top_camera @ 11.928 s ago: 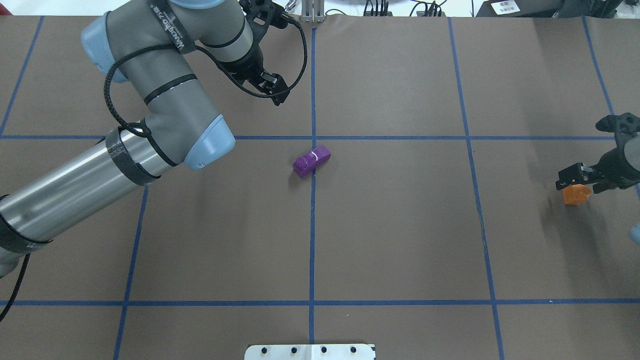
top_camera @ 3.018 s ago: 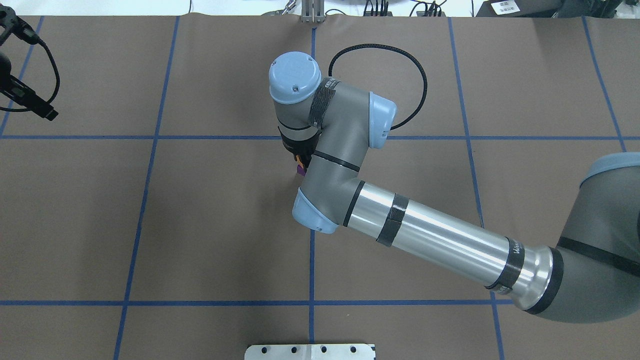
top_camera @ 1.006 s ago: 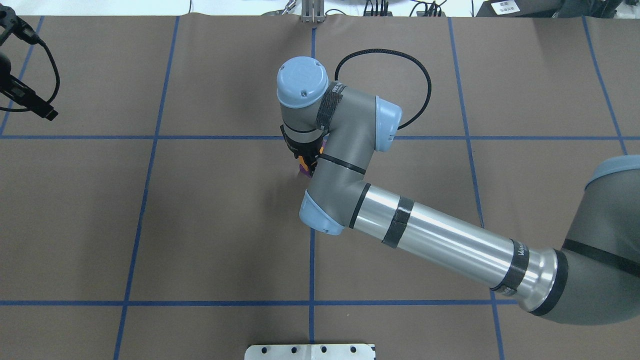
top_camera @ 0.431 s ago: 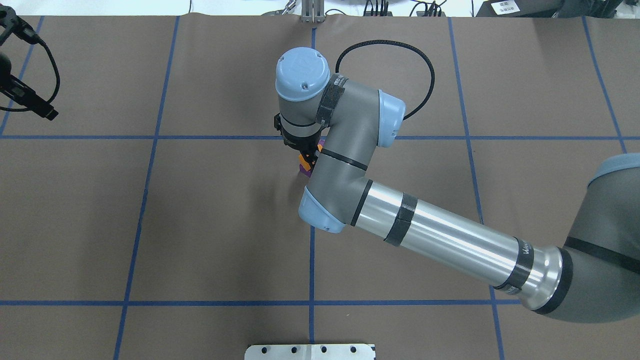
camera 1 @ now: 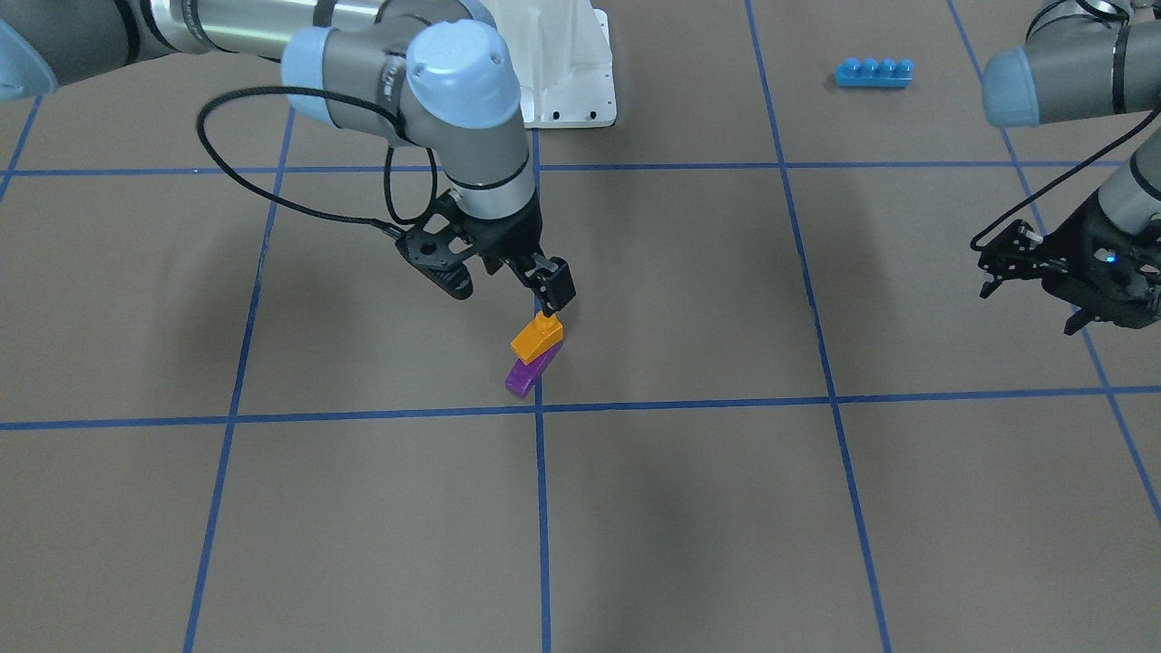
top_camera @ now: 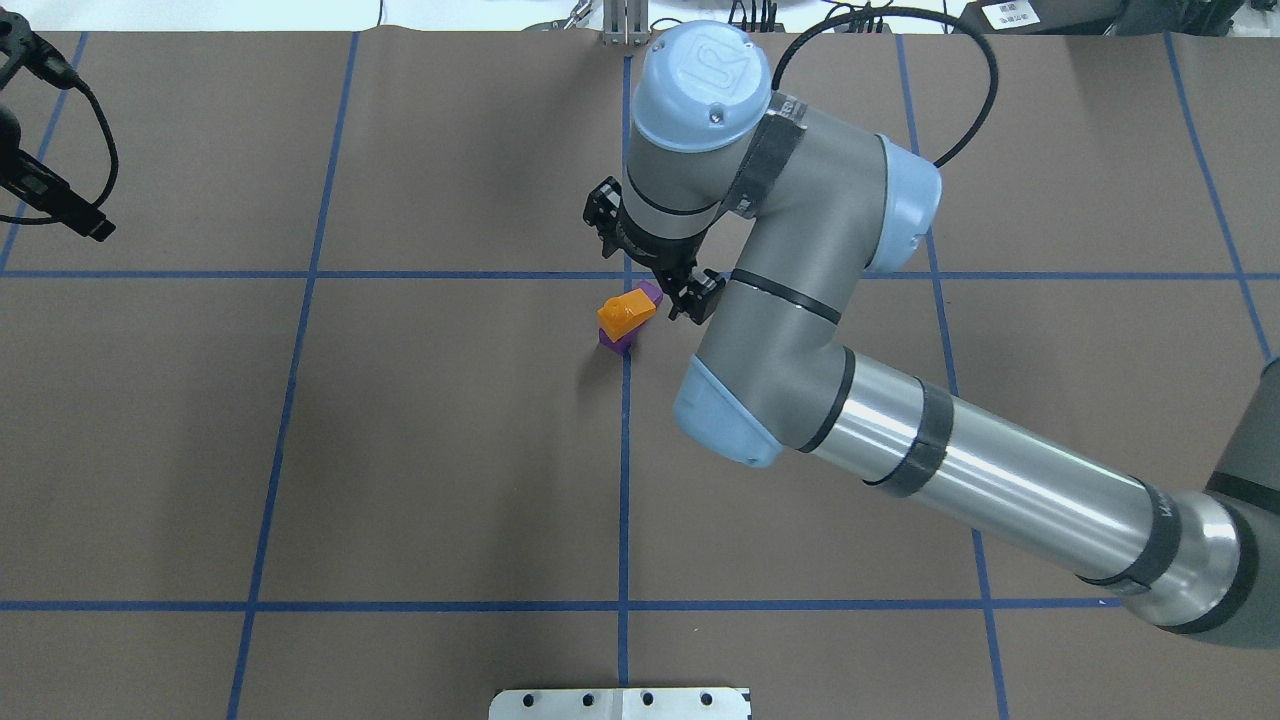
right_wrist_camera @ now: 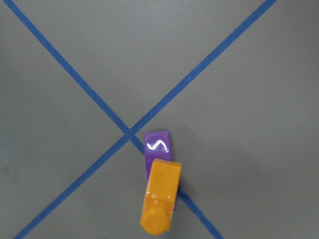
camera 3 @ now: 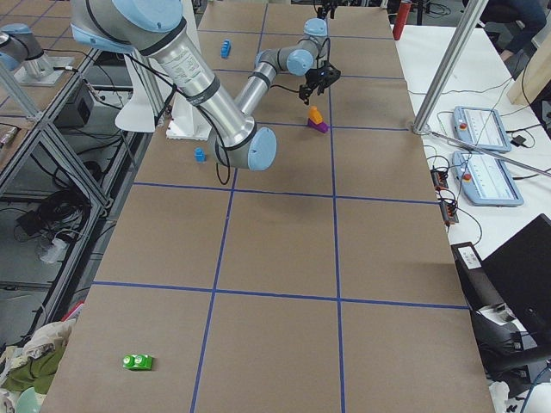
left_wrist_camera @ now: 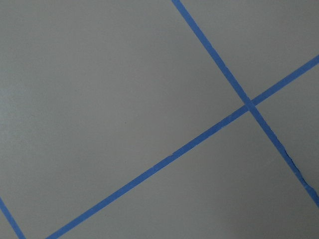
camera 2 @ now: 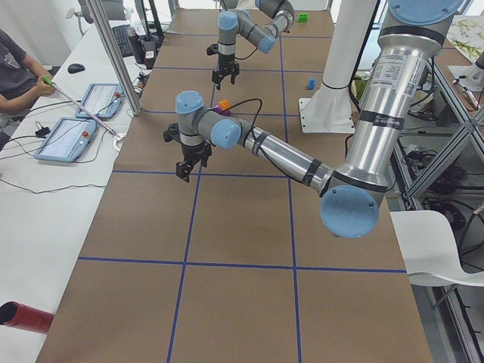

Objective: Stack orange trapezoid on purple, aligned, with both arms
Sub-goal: 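Open the right gripper and lift it away from the stack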

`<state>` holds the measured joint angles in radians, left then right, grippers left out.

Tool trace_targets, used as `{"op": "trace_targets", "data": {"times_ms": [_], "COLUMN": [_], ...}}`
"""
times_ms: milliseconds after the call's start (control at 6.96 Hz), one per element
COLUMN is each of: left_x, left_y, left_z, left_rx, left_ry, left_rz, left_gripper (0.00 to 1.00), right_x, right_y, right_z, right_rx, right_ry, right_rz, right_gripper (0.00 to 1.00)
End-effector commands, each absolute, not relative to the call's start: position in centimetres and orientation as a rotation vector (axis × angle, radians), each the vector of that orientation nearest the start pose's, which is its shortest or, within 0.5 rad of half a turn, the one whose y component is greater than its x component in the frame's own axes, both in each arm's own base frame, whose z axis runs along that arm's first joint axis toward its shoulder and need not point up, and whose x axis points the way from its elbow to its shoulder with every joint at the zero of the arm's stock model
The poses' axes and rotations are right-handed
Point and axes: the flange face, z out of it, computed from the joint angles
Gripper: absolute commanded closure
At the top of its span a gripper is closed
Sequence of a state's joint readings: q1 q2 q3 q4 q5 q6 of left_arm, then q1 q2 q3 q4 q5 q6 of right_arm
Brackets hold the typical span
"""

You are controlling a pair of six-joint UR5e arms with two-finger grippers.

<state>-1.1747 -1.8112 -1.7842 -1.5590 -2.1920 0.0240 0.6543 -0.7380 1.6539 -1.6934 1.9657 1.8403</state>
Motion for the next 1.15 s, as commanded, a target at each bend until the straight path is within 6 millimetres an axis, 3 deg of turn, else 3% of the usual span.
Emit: {"op": "trace_targets", "data": {"times_ms": [0, 144, 287, 575, 719, 862, 1006], "left_x": [14.2, 10.8, 7.0, 2.9, 2.7, 2.4, 1.2], "left_y": [-56.2, -56.0, -55.1, -51.7, -51.3, -50.9, -48.3], "left_z": [43.9, 44.9, 47.4, 53.7, 54.3, 55.5, 59.2], "left_rx": [0.311, 0.310, 0.300, 0.246, 0.232, 0.212, 0.162], "left_ry": [0.685, 0.690, 0.718, 0.701, 0.696, 0.692, 0.691], "left_rz": [0.520, 0.463, 0.448, 0.459, 0.441, 0.437, 0.420], "left_gripper": [0.00, 0.00, 0.00, 0.00, 0.00, 0.00, 0.00], "right_x": [-36.4, -31.3, -26.1, -13.3, -6.5, -0.9, 2.9], "right_y": [-48.7, -50.4, -52.4, -54.8, -55.5, -54.6, -52.7], "right_z": [18.3, 21.9, 26.2, 38.3, 44.3, 49.8, 53.1], "right_rx": [-0.083, -0.073, -0.039, -0.001, 0.016, 0.045, 0.058], "right_ry": [-0.833, -0.826, -0.799, -0.744, -0.751, -0.748, -0.741], "right_rz": [0.527, 0.459, 0.374, 0.138, 0.024, -0.098, -0.129], "right_gripper": [0.00, 0.00, 0.00, 0.00, 0.00, 0.00, 0.00]}}
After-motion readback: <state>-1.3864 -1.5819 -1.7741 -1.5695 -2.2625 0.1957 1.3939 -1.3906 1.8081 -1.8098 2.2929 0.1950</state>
